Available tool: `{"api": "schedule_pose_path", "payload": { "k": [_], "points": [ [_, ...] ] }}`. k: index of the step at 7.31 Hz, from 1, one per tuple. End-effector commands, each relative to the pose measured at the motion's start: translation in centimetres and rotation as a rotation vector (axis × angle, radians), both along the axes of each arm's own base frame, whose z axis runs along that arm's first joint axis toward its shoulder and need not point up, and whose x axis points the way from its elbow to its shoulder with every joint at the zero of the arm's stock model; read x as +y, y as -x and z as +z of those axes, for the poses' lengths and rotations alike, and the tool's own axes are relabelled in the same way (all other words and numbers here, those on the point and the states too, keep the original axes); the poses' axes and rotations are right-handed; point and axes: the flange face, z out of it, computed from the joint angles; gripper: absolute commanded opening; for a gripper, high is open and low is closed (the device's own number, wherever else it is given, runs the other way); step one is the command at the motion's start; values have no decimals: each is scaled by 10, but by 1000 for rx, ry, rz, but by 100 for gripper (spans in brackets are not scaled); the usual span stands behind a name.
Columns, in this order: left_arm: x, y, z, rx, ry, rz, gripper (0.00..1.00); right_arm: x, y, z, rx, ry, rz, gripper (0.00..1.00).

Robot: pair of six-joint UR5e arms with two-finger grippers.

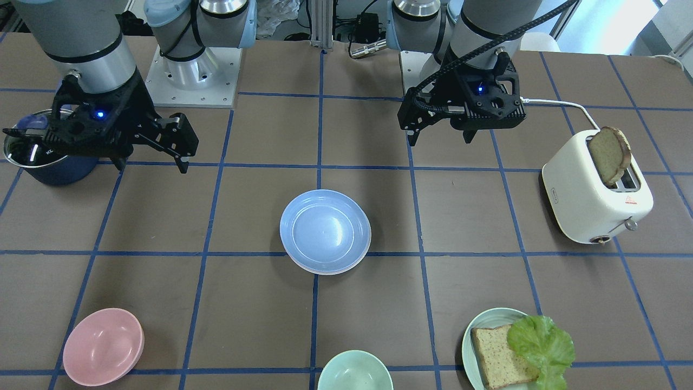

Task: Stack three plates with pink and blue

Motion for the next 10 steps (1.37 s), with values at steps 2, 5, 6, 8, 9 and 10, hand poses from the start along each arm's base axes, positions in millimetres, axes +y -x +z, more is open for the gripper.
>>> {"api": "schedule_pose_path", "payload": {
  "k": [2,5,6,8,9,10],
  "points": [
    [1,0,0,-3,-2,-1,100,47,4,22,-34,-26,17,100],
    [-1,-1,-3,-2,-11,-9,100,51,4,12,-30,-34,24,100],
    [0,-1,-3,-1,-13,-67,100,50,4,13,-33,-31,24,100],
    [1,0,-3,-5,-17,-80,100,38,4,21,-25,71,27,100],
    [3,0,1,-3,-22,-78,100,38,5,18,-24,55,22,100],
    [4,-1,1,-1,-37,-78,100,38,5,17,-24,53,22,100]
  ]
}}
